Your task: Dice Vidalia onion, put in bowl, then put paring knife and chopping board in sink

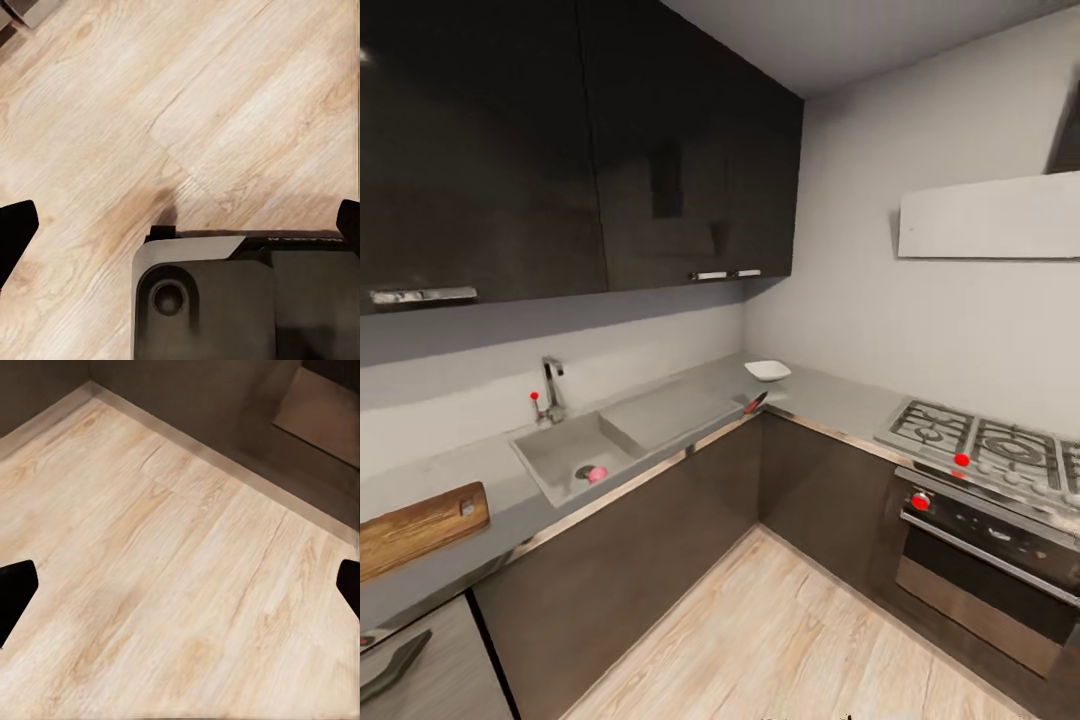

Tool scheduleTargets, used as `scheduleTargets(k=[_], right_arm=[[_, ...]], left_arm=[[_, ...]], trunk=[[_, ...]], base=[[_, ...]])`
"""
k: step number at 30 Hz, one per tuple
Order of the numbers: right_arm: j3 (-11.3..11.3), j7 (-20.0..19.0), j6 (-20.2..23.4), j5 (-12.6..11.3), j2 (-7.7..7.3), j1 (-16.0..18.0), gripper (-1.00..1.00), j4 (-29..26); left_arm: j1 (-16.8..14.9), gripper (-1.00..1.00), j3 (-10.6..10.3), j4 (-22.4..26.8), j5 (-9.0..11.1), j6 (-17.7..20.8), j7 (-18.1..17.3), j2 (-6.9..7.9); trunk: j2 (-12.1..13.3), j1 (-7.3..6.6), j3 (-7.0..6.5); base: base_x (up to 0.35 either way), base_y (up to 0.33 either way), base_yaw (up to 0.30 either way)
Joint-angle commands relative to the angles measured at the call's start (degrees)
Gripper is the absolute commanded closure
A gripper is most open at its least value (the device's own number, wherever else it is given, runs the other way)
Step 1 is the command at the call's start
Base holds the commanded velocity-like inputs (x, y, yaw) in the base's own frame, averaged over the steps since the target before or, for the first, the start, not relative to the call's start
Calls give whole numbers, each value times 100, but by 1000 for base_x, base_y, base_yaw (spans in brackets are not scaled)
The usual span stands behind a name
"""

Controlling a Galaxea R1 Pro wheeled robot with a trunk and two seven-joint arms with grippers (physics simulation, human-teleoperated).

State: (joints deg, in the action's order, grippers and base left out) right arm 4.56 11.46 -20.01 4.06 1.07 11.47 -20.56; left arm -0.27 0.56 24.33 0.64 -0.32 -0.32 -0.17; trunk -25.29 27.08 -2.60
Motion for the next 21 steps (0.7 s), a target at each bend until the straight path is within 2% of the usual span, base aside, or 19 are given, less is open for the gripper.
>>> scheduleTargets(k=[1,6,14,21], right_arm=[[45,-4,-21,42,7,4,-100,8],[45,-4,-21,42,14,4,-100,8],[45,-4,-21,42,16,4,-100,8],[45,-4,-21,42,16,4,-100,8]], left_arm=[[1,-100,6,2,7,-3,-3,-1],[1,-100,6,2,7,-3,-3,-1],[1,-100,9,-42,7,-3,-3,-6],[1,-100,6,-75,7,-3,-3,-17]], trunk=[[-3,2,2],[-3,2,2],[-3,2,2],[-3,2,2]], base=[[0,0,-296],[0,5,-296],[0,190,-296],[0,28,-296]])
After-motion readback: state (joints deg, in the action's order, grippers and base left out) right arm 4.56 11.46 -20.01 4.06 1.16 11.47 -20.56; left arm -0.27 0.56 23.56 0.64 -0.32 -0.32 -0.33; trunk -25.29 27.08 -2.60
